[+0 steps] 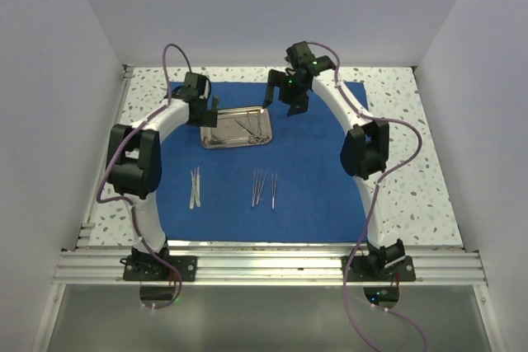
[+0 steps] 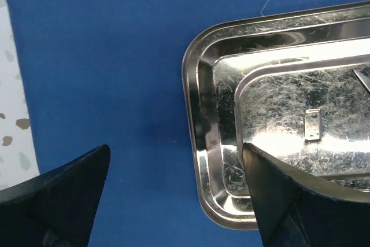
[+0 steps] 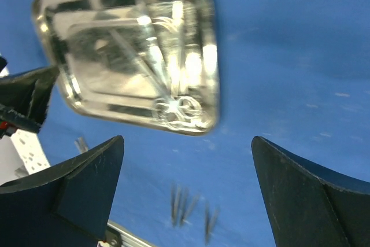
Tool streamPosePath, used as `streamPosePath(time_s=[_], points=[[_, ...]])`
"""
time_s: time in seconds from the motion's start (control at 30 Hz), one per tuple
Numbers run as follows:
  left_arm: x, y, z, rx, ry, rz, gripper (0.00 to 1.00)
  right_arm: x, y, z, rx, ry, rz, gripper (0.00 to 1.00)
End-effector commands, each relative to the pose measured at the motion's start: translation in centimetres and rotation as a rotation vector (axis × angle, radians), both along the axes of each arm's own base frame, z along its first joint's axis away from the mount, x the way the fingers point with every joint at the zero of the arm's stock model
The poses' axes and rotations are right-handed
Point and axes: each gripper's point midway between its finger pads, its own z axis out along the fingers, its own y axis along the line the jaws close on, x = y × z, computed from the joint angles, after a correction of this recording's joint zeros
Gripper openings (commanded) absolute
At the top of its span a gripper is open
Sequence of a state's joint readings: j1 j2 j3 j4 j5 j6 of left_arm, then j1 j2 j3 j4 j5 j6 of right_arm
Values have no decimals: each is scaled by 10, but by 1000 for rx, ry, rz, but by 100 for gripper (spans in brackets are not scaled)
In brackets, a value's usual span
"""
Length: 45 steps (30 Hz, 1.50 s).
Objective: Open and lay out the surgical kit
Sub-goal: Adjust the medical item in the container.
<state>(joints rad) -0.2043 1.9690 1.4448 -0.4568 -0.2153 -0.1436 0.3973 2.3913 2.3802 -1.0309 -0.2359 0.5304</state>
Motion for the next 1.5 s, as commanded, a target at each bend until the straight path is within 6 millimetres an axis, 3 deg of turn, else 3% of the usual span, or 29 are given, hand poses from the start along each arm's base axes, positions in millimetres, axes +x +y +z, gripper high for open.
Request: streamPosePath(time_s=[0.0, 0.13, 0.23, 0.37, 0.57, 0.73, 0.97, 1.07, 1.1, 1.23, 1.3, 1.43, 1.47], points=[[-2, 8, 27, 3, -27, 118, 100, 3, 45, 19, 104, -61, 32, 95], [-20, 3, 37, -62, -3, 158, 100, 8, 67, 6, 78, -110, 27, 91], [-41, -2, 43, -116, 15, 156, 97, 15, 71, -14, 53, -114, 9, 85], [-75, -6, 56, -175, 0, 141, 97, 22, 71, -42, -10, -114, 0, 77], [-104, -3, 68, -195, -8, 125, 97, 19, 67, -71, -134, -115, 4, 68], [-111, 4, 70, -159, -8, 100, 97, -1, 68, -88, -276, -113, 63, 62], [-118, 7, 67, -163, -12, 81, 97, -44, 61, -143, -487, -22, 173, 54], [-120, 6, 62, -173, -2, 78, 96, -58, 54, -170, -513, 50, 189, 39], [-120, 5, 62, -177, -4, 76, 96, -61, 54, -176, -514, 66, 197, 27], [-122, 6, 60, -179, -3, 76, 96, -59, 55, -178, -512, 66, 200, 0], [-123, 5, 58, -183, 2, 75, 96, -53, 57, -170, -500, 41, 196, 0], [-122, 3, 56, -192, 7, 74, 95, -35, 65, -138, -427, -27, 158, 0], [-122, 3, 56, -193, 6, 74, 95, -30, 70, -116, -385, -60, 148, 0]])
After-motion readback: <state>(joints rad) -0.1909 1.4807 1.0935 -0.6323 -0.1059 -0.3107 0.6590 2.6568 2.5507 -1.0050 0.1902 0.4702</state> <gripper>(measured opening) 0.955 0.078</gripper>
